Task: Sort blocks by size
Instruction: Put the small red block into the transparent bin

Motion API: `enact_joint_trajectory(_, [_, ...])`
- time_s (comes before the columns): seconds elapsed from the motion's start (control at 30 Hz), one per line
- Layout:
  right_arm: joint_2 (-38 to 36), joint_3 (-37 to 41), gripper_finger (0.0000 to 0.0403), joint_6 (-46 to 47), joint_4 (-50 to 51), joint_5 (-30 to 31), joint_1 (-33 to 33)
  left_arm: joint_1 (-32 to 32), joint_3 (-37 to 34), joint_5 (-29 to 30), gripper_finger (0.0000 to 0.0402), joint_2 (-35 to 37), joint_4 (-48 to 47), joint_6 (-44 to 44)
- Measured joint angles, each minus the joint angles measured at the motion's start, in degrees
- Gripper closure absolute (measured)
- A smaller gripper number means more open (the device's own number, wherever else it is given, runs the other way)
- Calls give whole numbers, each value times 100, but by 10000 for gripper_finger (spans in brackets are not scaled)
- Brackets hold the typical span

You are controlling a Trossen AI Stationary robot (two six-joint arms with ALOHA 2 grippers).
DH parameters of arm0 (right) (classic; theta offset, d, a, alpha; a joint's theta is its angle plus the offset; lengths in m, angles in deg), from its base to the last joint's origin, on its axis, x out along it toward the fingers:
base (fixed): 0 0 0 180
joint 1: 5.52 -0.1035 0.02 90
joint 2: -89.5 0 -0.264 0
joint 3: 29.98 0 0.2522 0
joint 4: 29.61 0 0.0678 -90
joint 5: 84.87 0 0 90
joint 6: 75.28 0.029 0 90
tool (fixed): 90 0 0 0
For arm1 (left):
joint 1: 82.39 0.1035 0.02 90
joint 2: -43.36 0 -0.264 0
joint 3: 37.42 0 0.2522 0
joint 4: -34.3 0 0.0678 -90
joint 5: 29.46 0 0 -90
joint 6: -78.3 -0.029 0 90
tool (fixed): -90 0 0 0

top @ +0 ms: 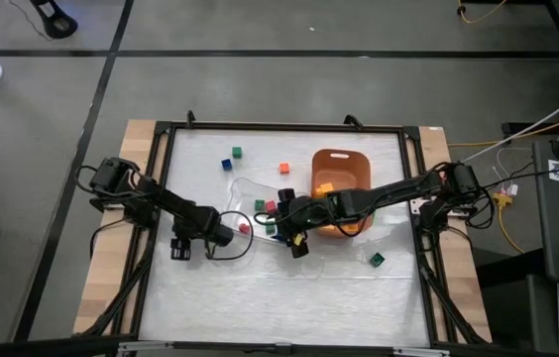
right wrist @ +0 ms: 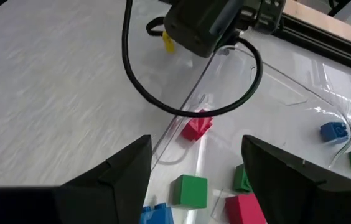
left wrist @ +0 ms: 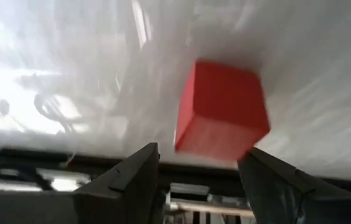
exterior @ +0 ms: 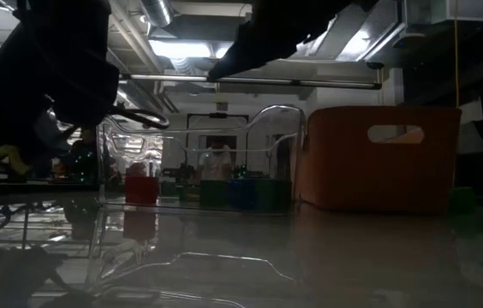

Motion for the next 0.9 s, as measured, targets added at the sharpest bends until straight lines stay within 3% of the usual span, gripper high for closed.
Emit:
enact_joint_trajectory(0.3, [0,-6,155,0,216,1,0,-8,4,-42,196,54,-130,-211])
enact_joint_trajectory(0.53, [0,-8,155,-1,274,1,0,-13,4,53,196,840,-40,22])
enact_joint_trajectory(0.73, [0,-8,155,0,272,3,0,-12,-27,92,196,1344,648,209])
enact_joint_trajectory(0.9, [0,-8,155,0,276,3,0,-13,-197,94,196,1351,929,-44])
